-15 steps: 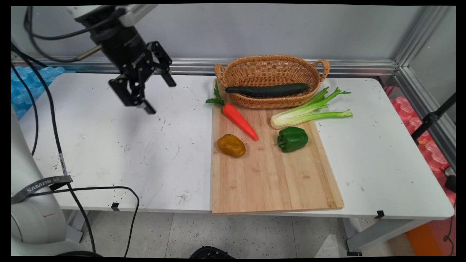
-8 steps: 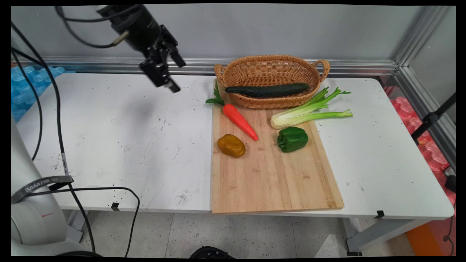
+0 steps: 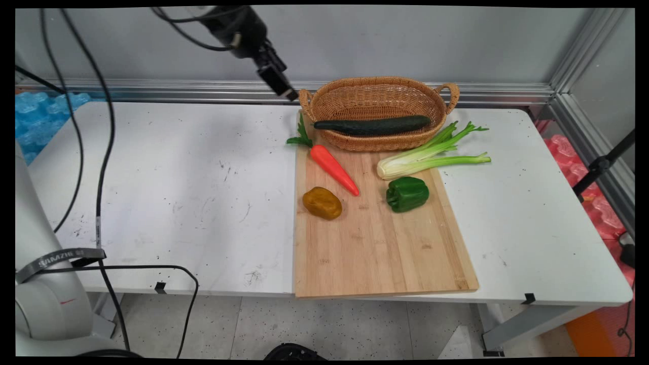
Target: Pick up the cucumber from the vegetable basket
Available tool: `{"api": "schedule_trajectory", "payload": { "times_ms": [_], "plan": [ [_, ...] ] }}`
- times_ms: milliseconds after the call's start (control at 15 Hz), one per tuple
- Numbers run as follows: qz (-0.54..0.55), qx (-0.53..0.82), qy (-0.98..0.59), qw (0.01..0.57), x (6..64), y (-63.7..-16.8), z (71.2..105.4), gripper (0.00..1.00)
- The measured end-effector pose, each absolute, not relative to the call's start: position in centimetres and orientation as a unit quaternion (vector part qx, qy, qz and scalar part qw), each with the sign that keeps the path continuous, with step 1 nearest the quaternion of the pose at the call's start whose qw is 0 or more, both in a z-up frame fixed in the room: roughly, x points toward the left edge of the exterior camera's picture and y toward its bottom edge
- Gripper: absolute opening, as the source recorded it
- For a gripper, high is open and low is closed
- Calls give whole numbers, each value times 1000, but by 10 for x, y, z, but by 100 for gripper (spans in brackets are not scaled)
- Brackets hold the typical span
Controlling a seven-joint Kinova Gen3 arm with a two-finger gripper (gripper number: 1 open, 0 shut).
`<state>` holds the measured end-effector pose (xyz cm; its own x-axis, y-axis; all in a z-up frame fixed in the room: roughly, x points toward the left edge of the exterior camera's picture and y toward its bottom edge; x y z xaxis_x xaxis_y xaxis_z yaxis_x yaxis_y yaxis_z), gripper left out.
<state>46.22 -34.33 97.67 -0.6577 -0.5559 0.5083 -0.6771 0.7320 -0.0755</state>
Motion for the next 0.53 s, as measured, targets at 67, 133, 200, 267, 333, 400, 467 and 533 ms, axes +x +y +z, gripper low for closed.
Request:
{"api": "schedule_trajectory", "payload": {
  "times_ms": [67,133,200,267,333,400,467,533],
  "plan": [
    [133,349,-897,235,457,-352,971,100],
    [135,354,-894,238,451,-362,964,100],
    [136,357,-893,240,445,-370,958,100],
    [137,358,-892,241,438,-379,950,100],
    [137,359,-891,243,431,-388,942,100],
    [138,360,-890,244,424,-397,933,100],
    [138,361,-889,245,419,-402,928,100],
    [139,362,-888,246,414,-409,922,100]
  ]
}}
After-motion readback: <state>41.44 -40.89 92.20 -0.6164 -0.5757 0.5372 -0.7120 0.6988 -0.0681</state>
